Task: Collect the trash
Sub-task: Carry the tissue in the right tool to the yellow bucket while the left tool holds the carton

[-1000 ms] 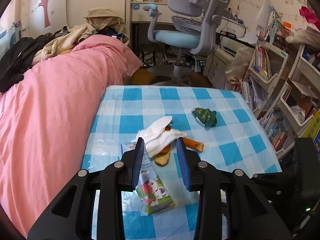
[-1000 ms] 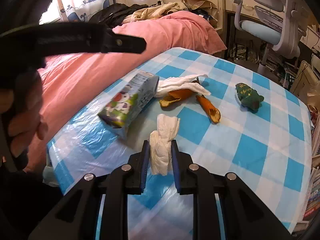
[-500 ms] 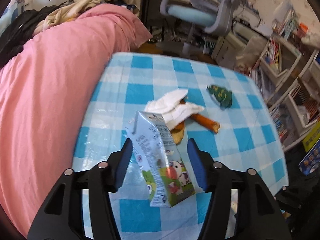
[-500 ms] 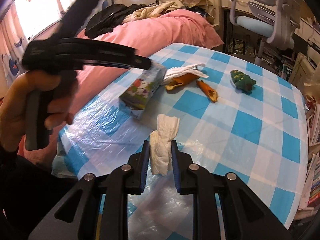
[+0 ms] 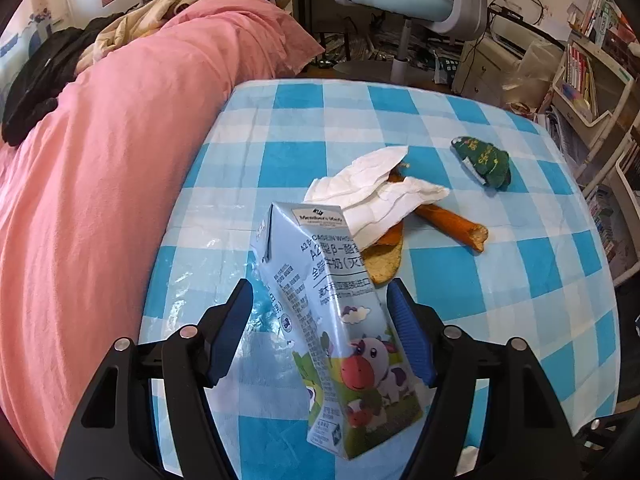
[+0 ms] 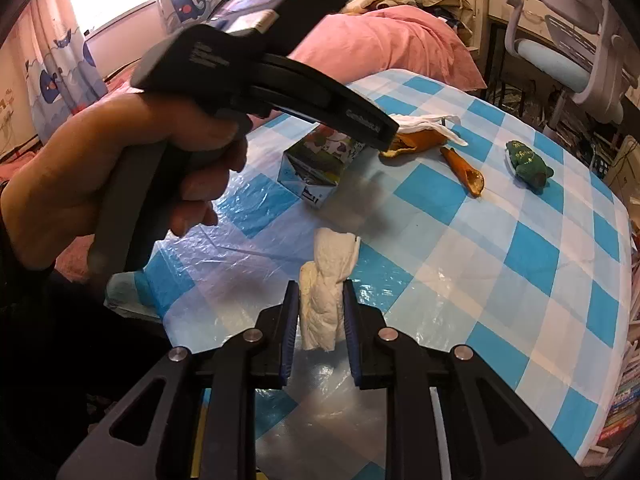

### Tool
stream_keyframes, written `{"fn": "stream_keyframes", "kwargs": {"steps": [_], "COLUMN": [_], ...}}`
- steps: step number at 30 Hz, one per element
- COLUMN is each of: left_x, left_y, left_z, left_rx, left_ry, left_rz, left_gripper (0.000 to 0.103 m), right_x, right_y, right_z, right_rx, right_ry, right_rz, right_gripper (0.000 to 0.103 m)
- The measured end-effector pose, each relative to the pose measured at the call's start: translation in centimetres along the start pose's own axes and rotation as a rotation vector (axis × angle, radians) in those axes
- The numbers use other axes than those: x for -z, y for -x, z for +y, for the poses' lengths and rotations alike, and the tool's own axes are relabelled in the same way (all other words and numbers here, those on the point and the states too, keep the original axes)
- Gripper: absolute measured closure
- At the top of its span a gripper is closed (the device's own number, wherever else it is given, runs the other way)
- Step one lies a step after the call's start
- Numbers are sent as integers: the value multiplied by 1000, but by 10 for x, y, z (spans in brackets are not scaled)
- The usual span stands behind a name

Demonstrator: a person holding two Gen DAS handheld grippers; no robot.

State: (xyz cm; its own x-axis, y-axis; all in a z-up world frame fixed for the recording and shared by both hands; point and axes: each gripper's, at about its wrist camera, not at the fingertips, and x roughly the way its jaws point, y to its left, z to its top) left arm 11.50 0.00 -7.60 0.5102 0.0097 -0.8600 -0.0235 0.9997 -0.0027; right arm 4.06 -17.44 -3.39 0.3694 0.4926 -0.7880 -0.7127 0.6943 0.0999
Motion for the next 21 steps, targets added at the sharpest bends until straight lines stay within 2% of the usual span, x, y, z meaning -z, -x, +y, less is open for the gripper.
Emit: {"fn": "stream_keyframes", "kwargs": {"steps": [1, 3, 4, 8, 11, 14, 21], "left_x": [0, 0, 1, -2, -5, -6, -1], "left_y": [-1, -2, -1, 22, 54, 70, 81], "left_z": [1, 3, 3, 4, 2, 1, -1], "left_rx": [7, 33, 43, 124, 139, 144, 130], "left_ry": [1, 9, 10, 38, 27, 27, 5], "left_rz": [-1, 1, -1, -58, -169, -231, -246], "left_gripper": [44, 66, 74, 73, 73, 73, 73], "right_x": [0, 1, 2, 5, 5, 5, 1], "right_y": [0, 1, 1, 4, 6, 10, 23], "right_z": [0, 1, 2, 4, 2, -1, -4], "right_rx": [1, 6, 10, 23, 34, 45, 68], "right_ry": [5, 15, 21, 36, 28, 16, -9], "right_rz": [0, 1, 3, 8, 1, -10, -67], "right_gripper": [81, 81, 81, 81, 81, 80, 80]}}
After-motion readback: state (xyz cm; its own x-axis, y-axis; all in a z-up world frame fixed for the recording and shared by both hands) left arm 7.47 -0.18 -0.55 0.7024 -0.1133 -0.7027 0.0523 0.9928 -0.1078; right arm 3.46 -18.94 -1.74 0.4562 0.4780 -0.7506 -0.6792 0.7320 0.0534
